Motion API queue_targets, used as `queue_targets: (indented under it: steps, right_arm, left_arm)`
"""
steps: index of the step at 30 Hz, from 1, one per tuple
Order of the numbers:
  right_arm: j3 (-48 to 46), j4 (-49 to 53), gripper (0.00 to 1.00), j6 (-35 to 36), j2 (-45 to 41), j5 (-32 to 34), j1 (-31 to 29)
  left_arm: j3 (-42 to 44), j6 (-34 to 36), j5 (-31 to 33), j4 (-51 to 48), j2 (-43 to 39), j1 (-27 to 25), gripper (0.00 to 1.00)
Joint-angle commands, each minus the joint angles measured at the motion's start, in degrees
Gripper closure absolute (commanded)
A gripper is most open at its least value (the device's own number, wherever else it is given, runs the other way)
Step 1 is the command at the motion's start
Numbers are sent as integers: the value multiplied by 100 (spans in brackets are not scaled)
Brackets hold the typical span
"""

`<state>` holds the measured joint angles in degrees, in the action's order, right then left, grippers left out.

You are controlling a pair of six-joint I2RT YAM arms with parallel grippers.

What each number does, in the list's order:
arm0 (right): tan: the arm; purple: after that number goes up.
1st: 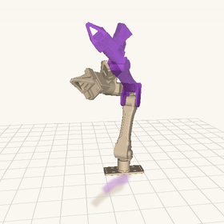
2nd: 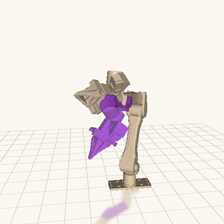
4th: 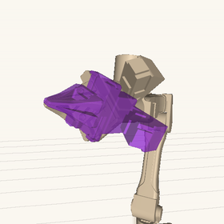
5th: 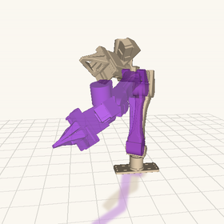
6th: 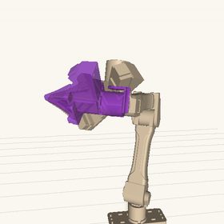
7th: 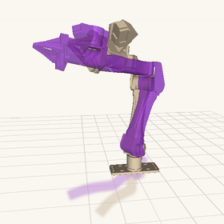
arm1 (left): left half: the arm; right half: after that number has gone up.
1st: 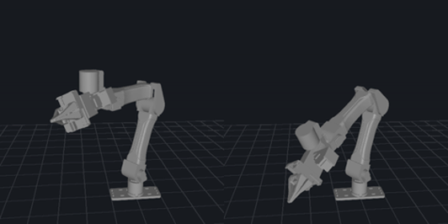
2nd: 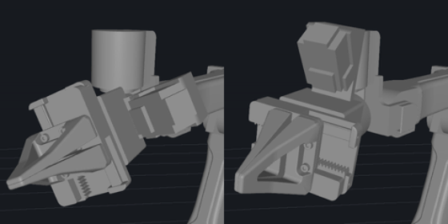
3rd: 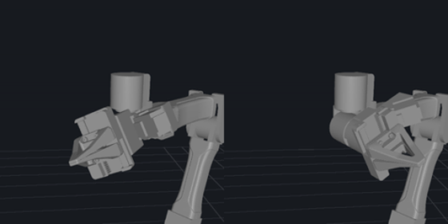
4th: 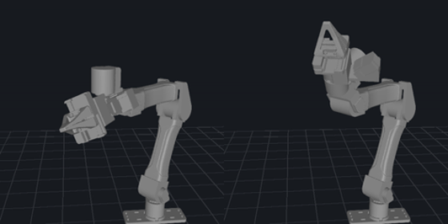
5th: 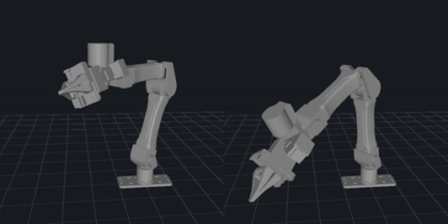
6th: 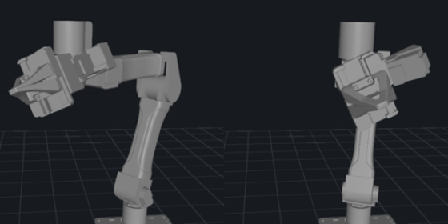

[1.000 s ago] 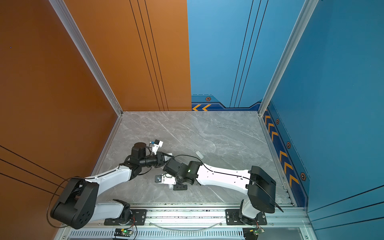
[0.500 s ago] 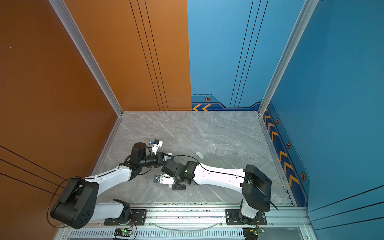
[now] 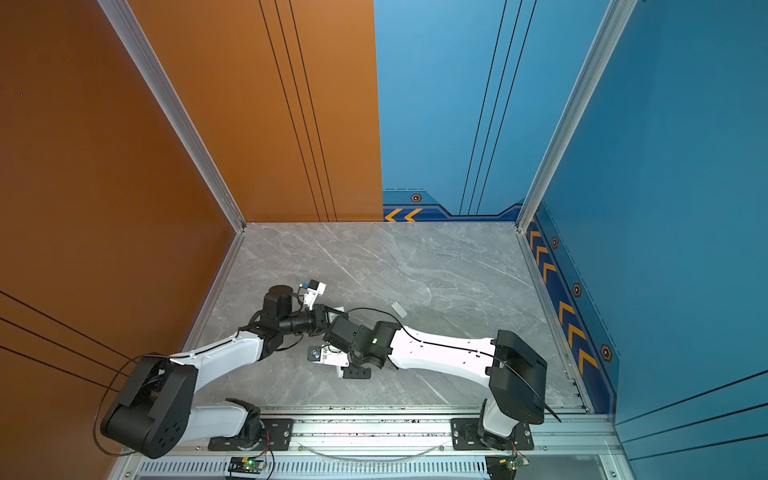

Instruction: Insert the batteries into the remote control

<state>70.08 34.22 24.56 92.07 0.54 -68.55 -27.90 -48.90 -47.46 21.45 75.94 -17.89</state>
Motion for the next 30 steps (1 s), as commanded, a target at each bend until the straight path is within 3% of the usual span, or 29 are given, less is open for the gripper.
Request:
queue_targets:
  steps: [1,11,26,30]
  right_arm:
    - [13,-45,75,-133,-400,184,27]
    - [-185,-239,63,-674,-847,517,146]
    - [-484,168,43,-3322,-1170,723,1396]
    - [-622,234,36,-3438,-1192,425,1517]
  left_arm:
    - [-128,20,-132,-67,-136,59,100]
    - [-98,21,-29,-71,-143,153,100]
    - [-7,118,246,-228,-422,444,100]
    - [5,115,257,-237,-473,496,100]
